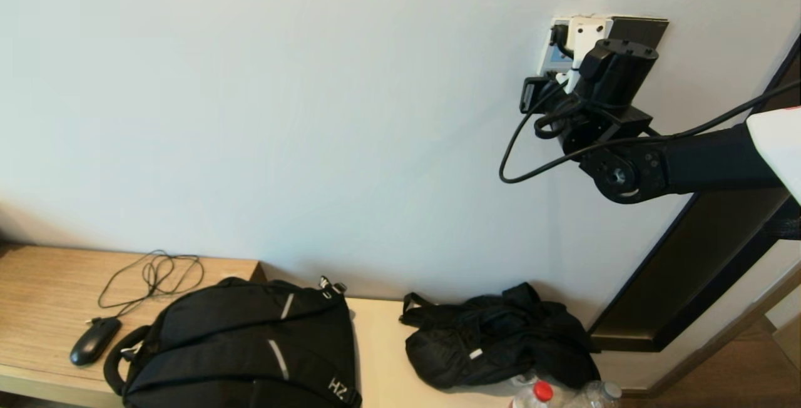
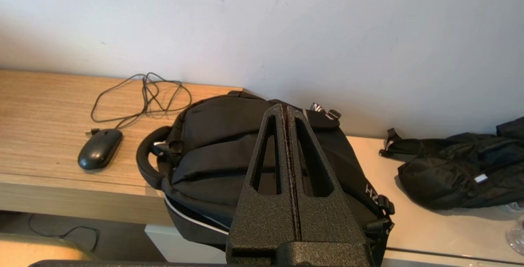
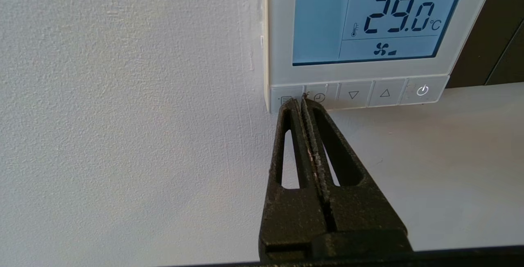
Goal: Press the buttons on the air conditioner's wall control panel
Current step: Press the temperature decrease button
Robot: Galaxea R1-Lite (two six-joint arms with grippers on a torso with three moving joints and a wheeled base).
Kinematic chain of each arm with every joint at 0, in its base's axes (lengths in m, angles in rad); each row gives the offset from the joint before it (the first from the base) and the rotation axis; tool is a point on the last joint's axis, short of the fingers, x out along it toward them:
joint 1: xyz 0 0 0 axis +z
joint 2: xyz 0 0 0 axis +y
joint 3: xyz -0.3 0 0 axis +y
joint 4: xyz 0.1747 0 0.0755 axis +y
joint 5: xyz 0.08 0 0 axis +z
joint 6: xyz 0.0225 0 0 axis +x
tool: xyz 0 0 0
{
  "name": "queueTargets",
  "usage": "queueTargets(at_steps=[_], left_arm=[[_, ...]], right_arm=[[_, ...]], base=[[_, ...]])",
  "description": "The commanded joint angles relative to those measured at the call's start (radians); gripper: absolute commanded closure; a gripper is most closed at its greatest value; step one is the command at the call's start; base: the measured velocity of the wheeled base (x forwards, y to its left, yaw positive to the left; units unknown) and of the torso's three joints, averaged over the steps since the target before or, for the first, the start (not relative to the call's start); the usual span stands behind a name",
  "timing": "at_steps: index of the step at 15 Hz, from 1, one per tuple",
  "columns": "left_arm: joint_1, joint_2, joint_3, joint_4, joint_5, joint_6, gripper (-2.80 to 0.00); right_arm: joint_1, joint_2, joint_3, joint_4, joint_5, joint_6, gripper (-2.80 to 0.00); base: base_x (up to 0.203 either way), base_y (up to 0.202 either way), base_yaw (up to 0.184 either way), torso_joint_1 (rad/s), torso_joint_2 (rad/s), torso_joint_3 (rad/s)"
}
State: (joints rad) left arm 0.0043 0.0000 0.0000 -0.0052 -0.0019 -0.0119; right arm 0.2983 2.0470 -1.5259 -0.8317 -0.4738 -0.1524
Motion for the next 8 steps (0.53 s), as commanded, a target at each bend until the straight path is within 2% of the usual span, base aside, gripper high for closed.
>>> queueTargets(at_steps=[1,8], left_arm=[[0.0,0.0,0.0,-0.001,0.0,0.0,0.0],[0.0,0.0,0.0,-0.001,0.0,0.0,0.0]], right_arm=[[0.007,-0.001,0.01,-0.006,-0.002,-0.003,0.0],[0.025,-0.01,0.024,-0.012,-0.003,-0.004,0.0]], base=[[0.0,0.0,0.0,0.0,0.0,0.0],[0.0,0.0,0.0,0.0,0.0,0.0]])
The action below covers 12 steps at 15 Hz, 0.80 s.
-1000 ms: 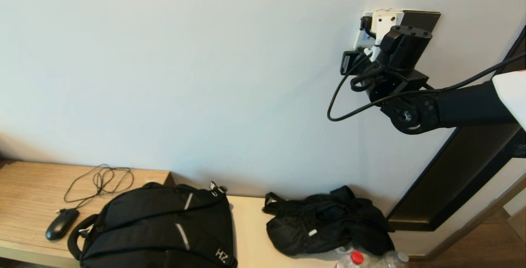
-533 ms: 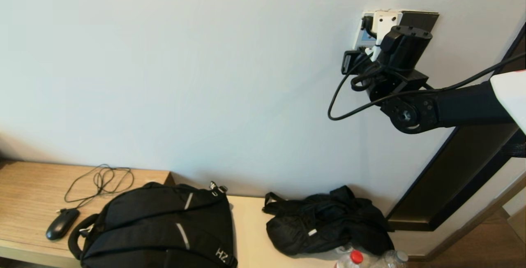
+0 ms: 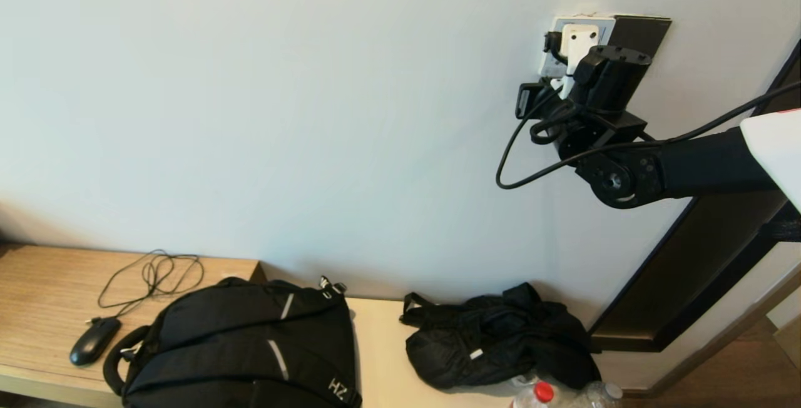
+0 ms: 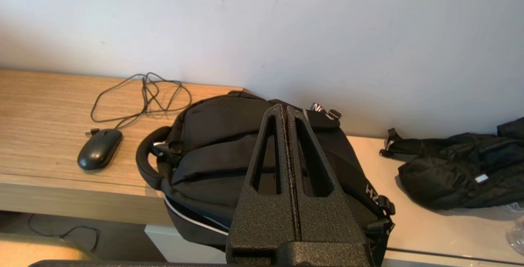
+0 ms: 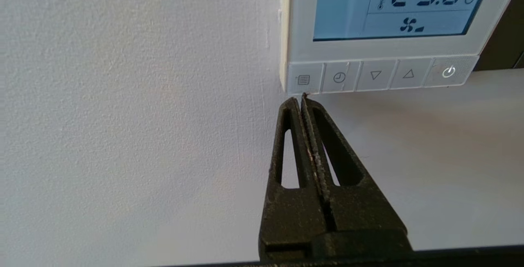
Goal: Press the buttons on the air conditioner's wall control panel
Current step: Press the temperature decrease button
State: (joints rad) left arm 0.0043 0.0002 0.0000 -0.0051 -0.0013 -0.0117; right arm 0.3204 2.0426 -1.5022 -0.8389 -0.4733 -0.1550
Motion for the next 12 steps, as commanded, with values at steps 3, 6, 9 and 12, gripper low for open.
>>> queueTargets(at_steps=[3,6,9,12], left_arm=[[0.0,0.0,0.0,-0.001,0.0,-0.001,0.0],[0.0,0.0,0.0,-0.001,0.0,-0.001,0.0],[0.0,0.0,0.0,-0.001,0.0,-0.001,0.0],[0.0,0.0,0.0,-0.001,0.0,-0.001,0.0]], right_arm=[[0.003,-0.005,-0.001,-0.006,-0.003,-0.003,0.0],[0.003,-0.008,0.0,-0.006,-0.004,-0.003,0.0],[0.005,-0.01,-0.001,-0.006,-0.004,-0.003,0.0],[0.003,-0.01,-0.003,-0.006,-0.004,-0.003,0.0]], base=[[0.0,0.0,0.0,0.0,0.0,0.0],[0.0,0.0,0.0,0.0,0.0,0.0],[0.0,0.0,0.0,0.0,0.0,0.0],[0.0,0.0,0.0,0.0,0.0,0.0]])
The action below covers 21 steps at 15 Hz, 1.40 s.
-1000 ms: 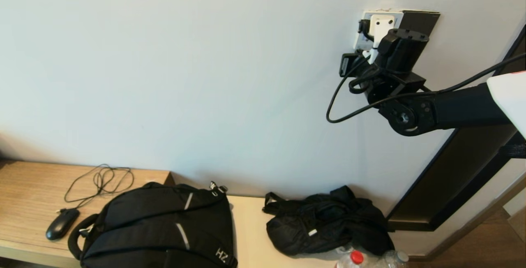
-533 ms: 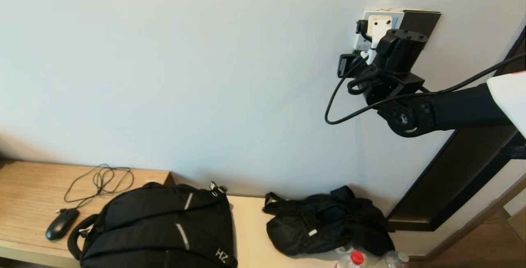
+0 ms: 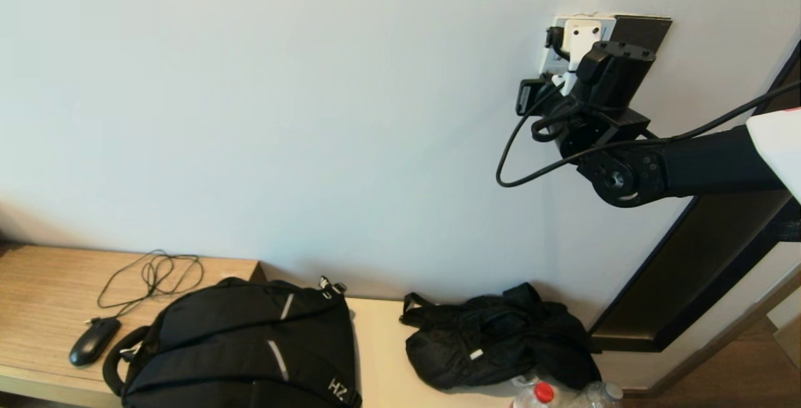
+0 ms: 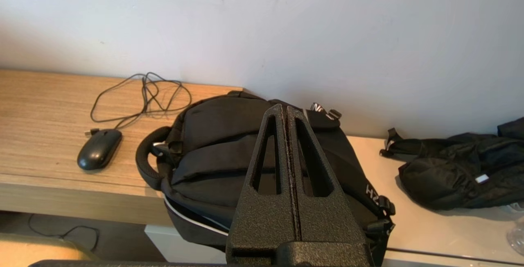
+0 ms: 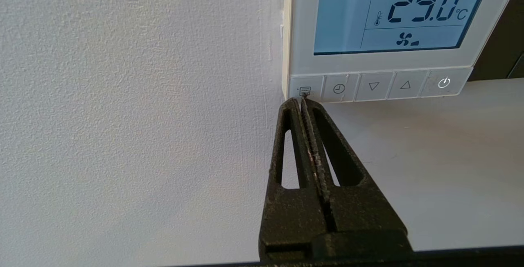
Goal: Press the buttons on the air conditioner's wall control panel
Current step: Press the temperature decrease button
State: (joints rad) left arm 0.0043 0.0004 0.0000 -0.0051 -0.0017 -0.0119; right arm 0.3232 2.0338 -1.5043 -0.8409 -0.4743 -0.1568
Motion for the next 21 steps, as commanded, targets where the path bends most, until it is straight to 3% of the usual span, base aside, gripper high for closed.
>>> queueTargets(at_steps=[1,21], left_arm=[[0.0,0.0,0.0,-0.001,0.0,0.0,0.0],[0.0,0.0,0.0,-0.001,0.0,0.0,0.0]], right_arm=[[0.002,-0.001,0.001,-0.004,-0.003,-0.001,0.0],[-0.016,-0.043,0.045,-0.008,-0.046,-0.04,0.0]], base=[[0.0,0.0,0.0,0.0,0.0,0.0],[0.0,0.0,0.0,0.0,0.0,0.0]])
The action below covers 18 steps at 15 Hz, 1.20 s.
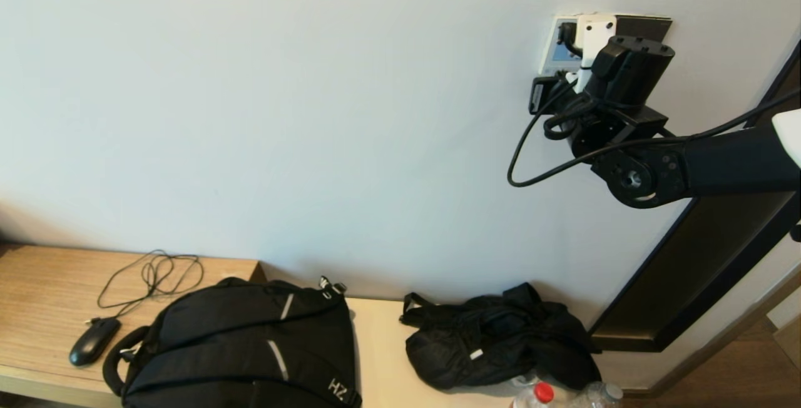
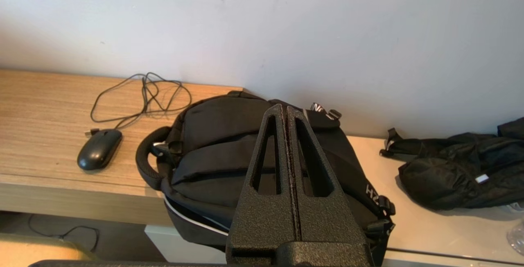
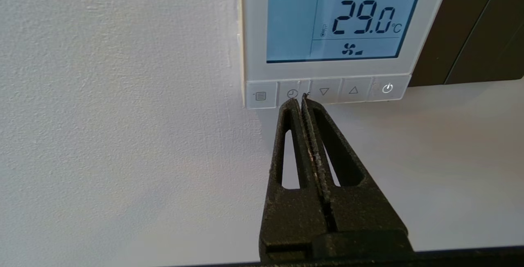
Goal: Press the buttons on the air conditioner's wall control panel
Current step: Press the temperature decrease button
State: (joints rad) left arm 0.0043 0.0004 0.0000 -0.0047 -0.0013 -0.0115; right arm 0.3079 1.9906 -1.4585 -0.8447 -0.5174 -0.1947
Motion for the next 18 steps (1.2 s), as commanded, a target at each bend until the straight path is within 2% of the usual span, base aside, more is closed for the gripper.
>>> queueTargets(at_steps=[1,18], left_arm=[[0.0,0.0,0.0,-0.001,0.0,-0.001,0.0],[0.0,0.0,0.0,0.0,0.0,-0.001,0.0]], right_arm=[[-0.004,0.0,-0.002,-0.004,-0.006,-0.002,0.0],[-0.032,0.034,-0.021,-0.003,-0.007,-0.006,0.0]], base=[[0.0,0.0,0.0,0.0,0.0,0.0],[0.0,0.0,0.0,0.0,0.0,0.0]])
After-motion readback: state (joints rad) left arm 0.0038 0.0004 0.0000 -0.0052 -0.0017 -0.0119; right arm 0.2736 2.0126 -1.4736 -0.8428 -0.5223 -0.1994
